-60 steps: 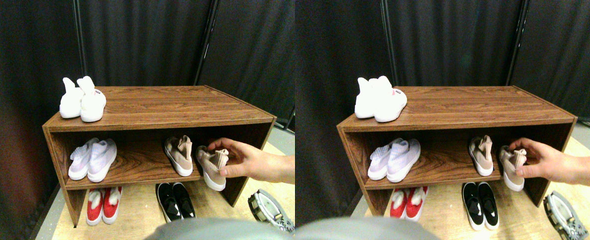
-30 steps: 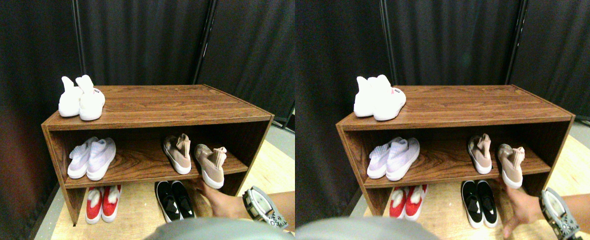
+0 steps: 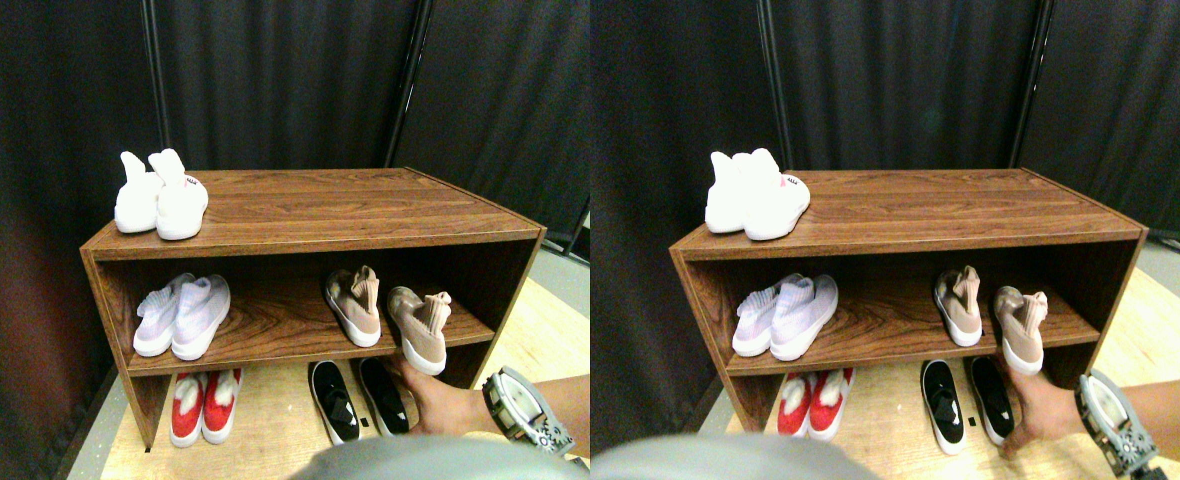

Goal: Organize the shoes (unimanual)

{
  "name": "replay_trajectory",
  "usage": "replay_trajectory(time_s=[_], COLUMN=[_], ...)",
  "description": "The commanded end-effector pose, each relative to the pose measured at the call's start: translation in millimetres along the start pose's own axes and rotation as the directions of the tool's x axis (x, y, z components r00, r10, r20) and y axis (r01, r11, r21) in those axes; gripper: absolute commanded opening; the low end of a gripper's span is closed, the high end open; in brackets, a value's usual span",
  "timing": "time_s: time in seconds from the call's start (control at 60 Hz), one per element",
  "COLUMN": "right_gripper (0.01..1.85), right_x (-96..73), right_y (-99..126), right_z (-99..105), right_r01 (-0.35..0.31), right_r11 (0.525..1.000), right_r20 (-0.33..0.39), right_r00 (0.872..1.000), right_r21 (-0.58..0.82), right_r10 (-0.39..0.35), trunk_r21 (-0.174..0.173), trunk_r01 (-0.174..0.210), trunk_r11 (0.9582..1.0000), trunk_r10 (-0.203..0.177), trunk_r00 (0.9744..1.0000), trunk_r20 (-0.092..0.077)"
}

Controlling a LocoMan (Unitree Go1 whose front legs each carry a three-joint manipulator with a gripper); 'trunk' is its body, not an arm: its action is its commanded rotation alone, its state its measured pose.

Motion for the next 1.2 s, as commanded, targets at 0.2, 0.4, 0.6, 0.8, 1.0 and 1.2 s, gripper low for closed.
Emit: replay_trajectory(time_s=[0.2,0.4,0.6,0.8,1.0,1.2], right_gripper=[0.06,1.15,1.44,1.62,1.52,1.53], right_x=[-2.2,3.8,22.5,42.1,54.4,64.7], right_y=[8.5,7.9,-6.0,-20.9,-22.9,-22.5], right_z=[-2.4,-8.9,-22.1,-23.3,-25.1,-28.9], right_r01=[-0.021,0.042,0.072,0.091,0.105,0.139], right_r11=[0.999,0.997,0.997,0.996,0.995,0.990], right_r20=[0.026,0.051,0.127,0.156,0.178,0.163], right_r00=[0.999,0.998,0.989,0.984,0.979,0.976], right_r21=[0.047,0.059,0.030,0.005,-0.003,0.025], right_r10=[0.020,-0.045,-0.076,-0.091,-0.102,-0.142], trunk_r21=[-0.011,-0.014,-0.014,-0.017,-0.018,-0.033], trunk_r01=[0.002,0.001,-0.001,-0.005,-0.005,-0.020], trunk_r11=[0.9999,0.9999,0.9999,0.9998,0.9998,0.9993], trunk_r10=[-0.002,-0.001,0.001,0.005,0.004,0.019], trunk_r00=[1.0000,0.9999,0.9999,0.9999,0.9999,0.9997], trunk_r20=[-0.009,-0.012,-0.014,-0.015,-0.016,-0.013])
